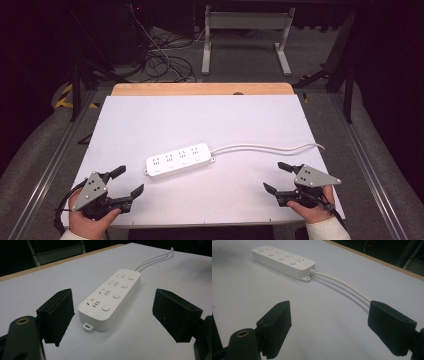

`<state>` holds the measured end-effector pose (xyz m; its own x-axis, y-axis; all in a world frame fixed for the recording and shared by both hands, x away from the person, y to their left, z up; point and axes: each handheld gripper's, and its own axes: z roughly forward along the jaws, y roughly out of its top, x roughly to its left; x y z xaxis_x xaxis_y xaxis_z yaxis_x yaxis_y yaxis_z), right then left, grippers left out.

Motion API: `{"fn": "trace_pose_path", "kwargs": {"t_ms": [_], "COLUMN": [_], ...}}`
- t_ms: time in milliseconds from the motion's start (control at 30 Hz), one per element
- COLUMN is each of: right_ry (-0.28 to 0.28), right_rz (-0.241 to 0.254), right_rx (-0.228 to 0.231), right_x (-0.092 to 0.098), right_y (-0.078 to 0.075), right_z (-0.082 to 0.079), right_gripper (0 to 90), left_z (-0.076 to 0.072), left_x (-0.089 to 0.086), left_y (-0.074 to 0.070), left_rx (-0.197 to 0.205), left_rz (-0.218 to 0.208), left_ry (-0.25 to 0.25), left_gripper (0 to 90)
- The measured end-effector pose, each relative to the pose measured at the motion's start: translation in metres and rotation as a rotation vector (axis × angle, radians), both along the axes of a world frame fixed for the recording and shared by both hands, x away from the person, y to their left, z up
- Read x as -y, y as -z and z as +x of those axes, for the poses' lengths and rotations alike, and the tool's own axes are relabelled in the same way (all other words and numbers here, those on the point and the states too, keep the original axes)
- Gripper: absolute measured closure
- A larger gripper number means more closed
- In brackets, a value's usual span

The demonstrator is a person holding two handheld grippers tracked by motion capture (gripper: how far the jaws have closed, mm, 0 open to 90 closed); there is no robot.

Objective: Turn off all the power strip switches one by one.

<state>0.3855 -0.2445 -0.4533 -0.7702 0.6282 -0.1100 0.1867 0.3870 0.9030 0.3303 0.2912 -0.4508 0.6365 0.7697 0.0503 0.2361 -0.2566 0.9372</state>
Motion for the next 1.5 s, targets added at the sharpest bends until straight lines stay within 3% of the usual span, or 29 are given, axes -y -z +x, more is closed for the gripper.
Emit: {"fn": "trace_pose_path", "kwargs": {"t_ms": [267,400,533,800,1000,1233,1500], "right_ry": [0.001,-0.006,-0.015,-0.016,-0.022,-0.023,-0.03], "right_rz": [0.008,0.008,0.009,0.008,0.013,0.014,0.011], "right_rx": [0.004,0.015,0.014,0.006,-0.002,-0.008,-0.011], "right_x": [0.0,0.0,-0.001,-0.002,-0.003,-0.006,-0.006], "right_y": [0.0,0.0,0.001,0.002,0.003,0.004,0.005], "right_z": [-0.001,-0.001,-0.002,-0.001,0.0,0.0,0.0], "right_gripper": [21.4,24.8,24.9,25.8,25.9,25.9,25.8], "left_z": [-0.002,-0.003,-0.003,-0.003,-0.001,0.011,0.027], "left_x": [0.001,-0.001,-0.002,-0.002,-0.001,0.007,0.021], "left_y": [-0.005,-0.007,-0.008,-0.013,-0.019,-0.027,-0.033], "left_rx": [0.02,-0.001,-0.003,0.001,-0.039,-0.05,-0.071], "left_rz": [0.012,0.038,0.051,0.007,-0.012,0.022,0.017], "left_ry": [0.0,0.014,0.003,0.019,0.037,0.05,0.086], "left_gripper": [20.7,28.1,29.2,32.2,56.4,50.9,50.0]}}
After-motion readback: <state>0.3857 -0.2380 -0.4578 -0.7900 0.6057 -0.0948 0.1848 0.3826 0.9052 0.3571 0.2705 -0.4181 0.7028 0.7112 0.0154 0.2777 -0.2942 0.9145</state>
